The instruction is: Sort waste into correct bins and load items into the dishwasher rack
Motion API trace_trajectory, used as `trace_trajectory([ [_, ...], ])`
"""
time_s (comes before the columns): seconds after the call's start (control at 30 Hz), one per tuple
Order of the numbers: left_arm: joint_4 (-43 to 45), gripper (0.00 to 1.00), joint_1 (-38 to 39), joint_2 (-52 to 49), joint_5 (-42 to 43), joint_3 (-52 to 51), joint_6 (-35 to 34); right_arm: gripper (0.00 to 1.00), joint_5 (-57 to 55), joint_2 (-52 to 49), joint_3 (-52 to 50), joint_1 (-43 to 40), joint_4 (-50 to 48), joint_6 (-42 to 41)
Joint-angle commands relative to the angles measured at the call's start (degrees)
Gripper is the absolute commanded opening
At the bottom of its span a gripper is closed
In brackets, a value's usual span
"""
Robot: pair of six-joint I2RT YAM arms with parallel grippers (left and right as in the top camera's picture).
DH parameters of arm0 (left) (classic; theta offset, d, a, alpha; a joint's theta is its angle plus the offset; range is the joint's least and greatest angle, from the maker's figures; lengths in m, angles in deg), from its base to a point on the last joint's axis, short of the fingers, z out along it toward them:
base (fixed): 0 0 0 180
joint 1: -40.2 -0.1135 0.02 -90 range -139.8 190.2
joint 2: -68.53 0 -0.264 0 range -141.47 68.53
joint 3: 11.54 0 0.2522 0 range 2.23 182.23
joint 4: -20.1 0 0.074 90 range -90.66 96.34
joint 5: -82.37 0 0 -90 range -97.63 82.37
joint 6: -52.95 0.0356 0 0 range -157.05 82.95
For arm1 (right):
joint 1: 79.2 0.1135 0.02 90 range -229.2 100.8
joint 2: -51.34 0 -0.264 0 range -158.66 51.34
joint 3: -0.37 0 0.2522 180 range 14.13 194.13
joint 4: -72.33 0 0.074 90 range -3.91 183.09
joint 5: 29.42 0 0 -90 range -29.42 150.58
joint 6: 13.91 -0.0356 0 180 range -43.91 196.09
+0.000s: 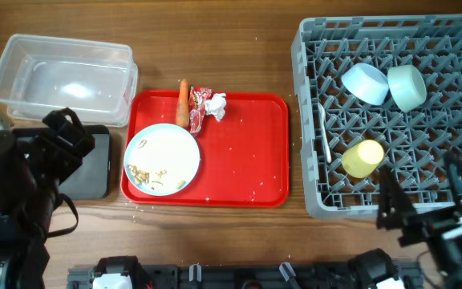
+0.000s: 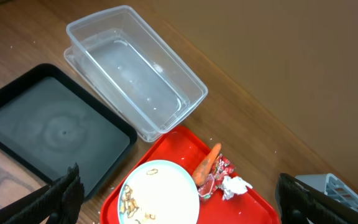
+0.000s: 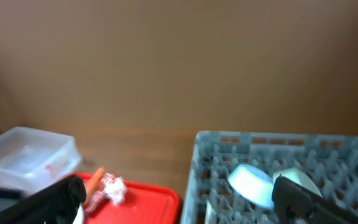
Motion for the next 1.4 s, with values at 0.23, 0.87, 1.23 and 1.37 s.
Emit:
trace_trajectory([
  [0.23,0.15,1.00,-0.39,-0.02,-0.92,0.63,-0.96,1.00,-1.92,21.75,-45.07,-7.21,-27.58,-19.30],
  [0.87,0.15,1.00,-0.39,-0.02,-0.92,0.63,-0.96,1.00,10.95,22.71,-66.20,-7.65,-52.28,-12.00],
  [1.23,0.15,1.00,-0.39,-0.02,-0.92,0.63,-0.96,1.00,9.09,22.71,-66.18,-14.25,-60.33,9.20],
  [1.37,0.15,1.00,-0.39,-0.02,-0.92,0.63,-0.96,1.00,14.27,22.71,-66.18,-23.15,-60.33,9.44],
])
